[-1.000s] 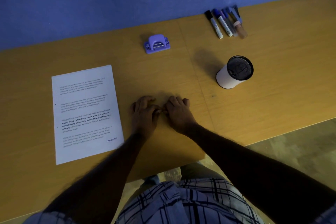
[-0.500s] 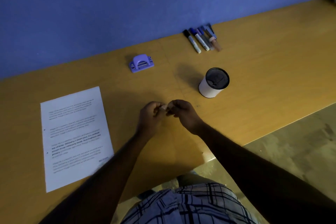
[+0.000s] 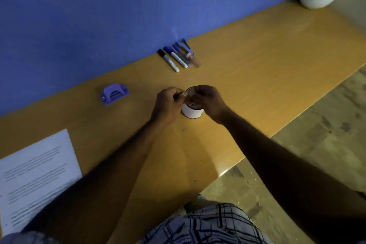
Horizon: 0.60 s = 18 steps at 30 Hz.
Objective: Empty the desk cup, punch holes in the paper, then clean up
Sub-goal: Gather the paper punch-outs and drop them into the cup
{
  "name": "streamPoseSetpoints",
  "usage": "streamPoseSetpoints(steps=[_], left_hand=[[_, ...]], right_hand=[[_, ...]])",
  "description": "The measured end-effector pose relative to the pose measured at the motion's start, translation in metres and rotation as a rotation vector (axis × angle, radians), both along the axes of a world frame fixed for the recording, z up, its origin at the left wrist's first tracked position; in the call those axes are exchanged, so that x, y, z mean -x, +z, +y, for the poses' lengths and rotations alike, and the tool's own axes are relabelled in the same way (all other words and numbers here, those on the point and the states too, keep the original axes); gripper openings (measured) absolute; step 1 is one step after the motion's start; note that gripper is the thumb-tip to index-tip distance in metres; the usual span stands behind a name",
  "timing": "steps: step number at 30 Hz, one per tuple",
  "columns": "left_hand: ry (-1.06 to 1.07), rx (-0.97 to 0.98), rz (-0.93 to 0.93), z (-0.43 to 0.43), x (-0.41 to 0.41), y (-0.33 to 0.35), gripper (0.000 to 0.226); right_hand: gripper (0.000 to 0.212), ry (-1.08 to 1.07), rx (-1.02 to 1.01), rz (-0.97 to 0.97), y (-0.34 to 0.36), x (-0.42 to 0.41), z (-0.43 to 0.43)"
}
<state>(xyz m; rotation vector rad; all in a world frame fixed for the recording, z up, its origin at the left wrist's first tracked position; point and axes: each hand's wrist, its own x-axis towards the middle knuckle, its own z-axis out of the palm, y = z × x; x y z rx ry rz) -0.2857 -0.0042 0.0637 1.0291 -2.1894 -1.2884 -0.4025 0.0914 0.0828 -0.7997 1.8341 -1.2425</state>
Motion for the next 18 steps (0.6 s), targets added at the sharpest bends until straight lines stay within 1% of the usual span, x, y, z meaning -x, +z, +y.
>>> streamPoseSetpoints(steps=[2,4,6,8,11,14,16,18], left_hand=[[-0.064,0.052,-0.052,-0.008,0.017,0.001,0.016],[-0.129,0.088,-0.111,-0.013,0.029,0.001,0.017],[-0.203,0.137,-0.163,-0.016,0.038,0.003,0.019],[-0.282,0.218,-0.220,-0.018,0.043,0.004,0.022],[-0.344,0.335,-0.322,-0.020,0.048,0.006,0.024],[-0.374,0.415,-0.350,-0.020,0.051,0.007,0.023],[-0.381,0.435,-0.355,-0.020,0.053,0.009,0.024],[-0.385,0.435,-0.353,-0.021,0.053,0.008,0.024]], right_hand=[[0.014,0.026,-0.052,0.159,0.004,0.020,-0.003],[0.013,0.097,-0.124,0.339,0.007,0.036,-0.004],[0.014,0.196,-0.187,0.544,0.007,0.046,-0.005],[0.018,0.266,-0.209,0.672,0.005,0.053,-0.006],[0.023,0.303,-0.256,0.816,0.003,0.057,-0.005],[0.020,0.275,-0.282,0.926,-0.001,0.059,-0.004],[0.018,0.258,-0.294,0.941,-0.004,0.060,-0.003],[0.019,0.276,-0.307,0.916,-0.005,0.060,-0.003]])
